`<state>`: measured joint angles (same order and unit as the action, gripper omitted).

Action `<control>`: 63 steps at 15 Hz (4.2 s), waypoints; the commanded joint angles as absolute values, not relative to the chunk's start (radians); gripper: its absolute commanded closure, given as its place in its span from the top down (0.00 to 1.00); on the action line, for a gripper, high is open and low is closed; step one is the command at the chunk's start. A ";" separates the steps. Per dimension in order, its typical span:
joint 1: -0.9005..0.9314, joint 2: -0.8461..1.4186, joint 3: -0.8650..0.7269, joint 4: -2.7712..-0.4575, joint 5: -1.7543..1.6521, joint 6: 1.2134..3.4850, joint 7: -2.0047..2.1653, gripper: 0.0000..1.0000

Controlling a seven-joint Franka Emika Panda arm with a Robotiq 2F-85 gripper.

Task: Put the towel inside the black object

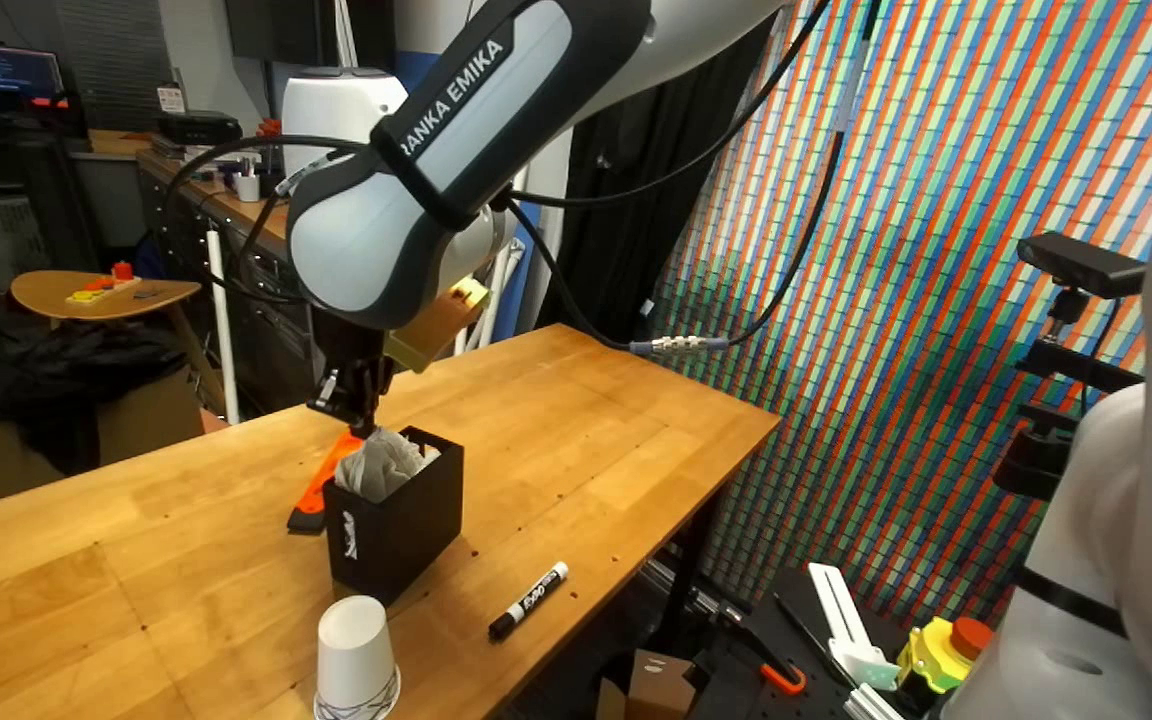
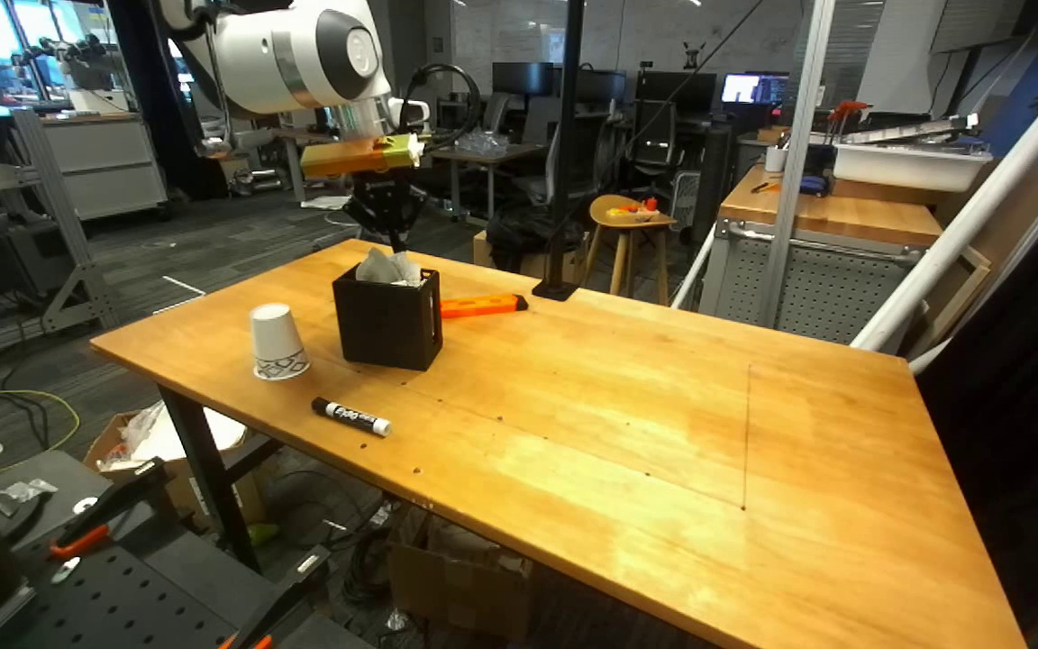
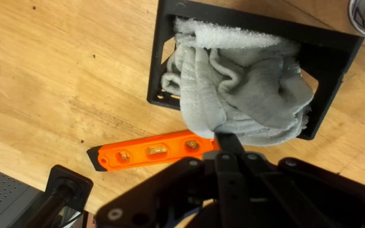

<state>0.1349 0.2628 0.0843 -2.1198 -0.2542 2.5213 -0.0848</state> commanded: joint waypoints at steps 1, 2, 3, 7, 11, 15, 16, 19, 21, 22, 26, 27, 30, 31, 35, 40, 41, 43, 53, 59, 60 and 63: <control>0.136 0.203 0.075 -2.176 -0.267 2.528 -0.057 0.01; 0.134 0.199 0.073 -2.187 -0.268 2.529 -0.053 0.00; 0.132 0.195 0.071 -2.199 -0.266 2.531 -0.049 0.01; 0.125 0.193 0.067 -2.236 -0.254 2.537 -0.037 0.01; 0.127 0.207 0.073 -2.250 -0.245 2.542 -0.028 0.01; 0.126 0.209 0.075 -2.258 -0.241 2.543 -0.023 0.01; 0.126 0.210 0.076 -2.257 -0.240 2.542 -0.024 0.01; 0.126 0.225 0.077 -2.245 -0.237 2.547 -0.026 0.00; 0.127 0.238 0.078 -2.234 -0.238 2.553 -0.025 0.01; 0.127 0.247 0.078 -2.227 -0.237 2.560 -0.026 0.01; 0.126 0.310 0.075 -2.192 -0.239 2.594 -0.031 0.01; 0.127 0.335 0.074 -2.184 -0.239 2.599 -0.035 0.00; 0.125 0.424 0.081 -2.167 -0.226 2.598 -0.053 0.00; 0.128 0.451 0.081 -2.168 -0.225 2.588 -0.053 0.00; 0.110 0.465 0.103 -2.191 -0.184 2.554 -0.085 0.00; 0.108 0.392 0.087 -2.207 -0.186 2.523 -0.084 0.01; 0.107 0.373 0.085 -2.209 -0.184 2.522 -0.081 0.01; 0.107 0.325 0.082 -2.216 -0.180 2.520 -0.074 0.01; 0.132 0.166 0.081 -2.193 -0.239 2.505 -0.053 0.01; 0.142 0.187 0.103 -2.157 -0.238 2.520 -0.068 0.00; 0.144 0.194 0.106 -2.152 -0.239 2.524 -0.069 0.01; 0.150 0.225 0.117 -2.130 -0.233 2.534 -0.080 0.00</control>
<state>0.1419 0.1924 0.1104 -2.1694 -0.2265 2.5210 -0.0646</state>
